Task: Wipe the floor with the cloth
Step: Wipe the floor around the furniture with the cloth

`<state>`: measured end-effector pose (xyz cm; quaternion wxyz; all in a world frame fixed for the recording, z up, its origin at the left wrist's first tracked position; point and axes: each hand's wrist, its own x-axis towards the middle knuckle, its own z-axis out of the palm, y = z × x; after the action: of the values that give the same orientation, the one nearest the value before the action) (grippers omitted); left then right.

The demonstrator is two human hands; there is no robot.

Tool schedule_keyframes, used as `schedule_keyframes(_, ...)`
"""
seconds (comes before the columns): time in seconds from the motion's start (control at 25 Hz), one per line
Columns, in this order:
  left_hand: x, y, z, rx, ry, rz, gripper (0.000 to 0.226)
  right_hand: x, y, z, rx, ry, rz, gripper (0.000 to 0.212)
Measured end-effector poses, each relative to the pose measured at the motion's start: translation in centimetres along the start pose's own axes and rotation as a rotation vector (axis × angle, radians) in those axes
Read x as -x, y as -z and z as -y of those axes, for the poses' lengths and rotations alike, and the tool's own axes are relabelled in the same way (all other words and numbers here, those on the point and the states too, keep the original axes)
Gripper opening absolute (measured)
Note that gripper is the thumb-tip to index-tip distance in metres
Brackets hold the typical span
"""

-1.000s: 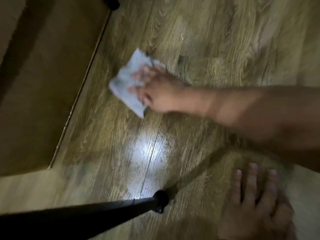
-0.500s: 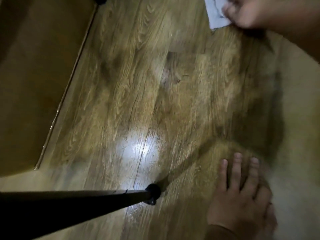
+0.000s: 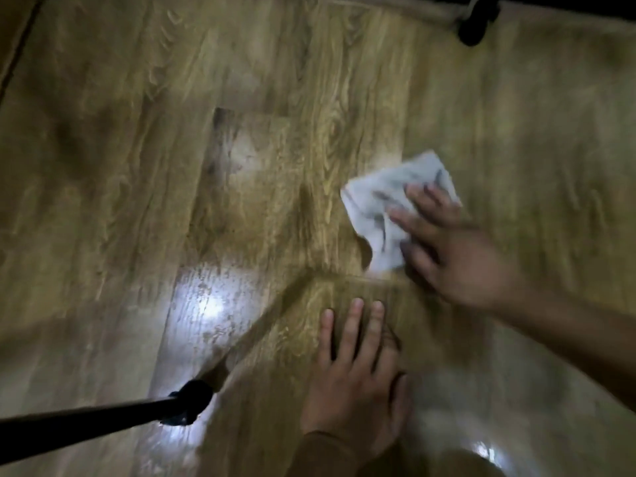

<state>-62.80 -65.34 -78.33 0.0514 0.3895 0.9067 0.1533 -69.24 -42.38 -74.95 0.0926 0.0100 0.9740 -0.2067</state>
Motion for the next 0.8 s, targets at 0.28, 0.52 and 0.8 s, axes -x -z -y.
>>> schedule_keyframes(0.28, -1.0, 1.1, 0.0, 0.014, 0.054, 0.051, 0.06, -13.9, 6.1, -6.4, 0.179, -0.401, -0.055, 0.053)
schedule_keyframes(0.52, -0.5, 0.0, 0.3, 0.0, 0.028, 0.005, 0.061, 15.9, -2.7, 4.2, -0.045, -0.322, -0.024, 0.049)
schedule_keyframes(0.8, -3.4, 2.8, -0.7, -0.034, 0.113, 0.046, 0.047, 10.3, -0.7, -1.3, -0.106, -0.651, 0.032, 0.051)
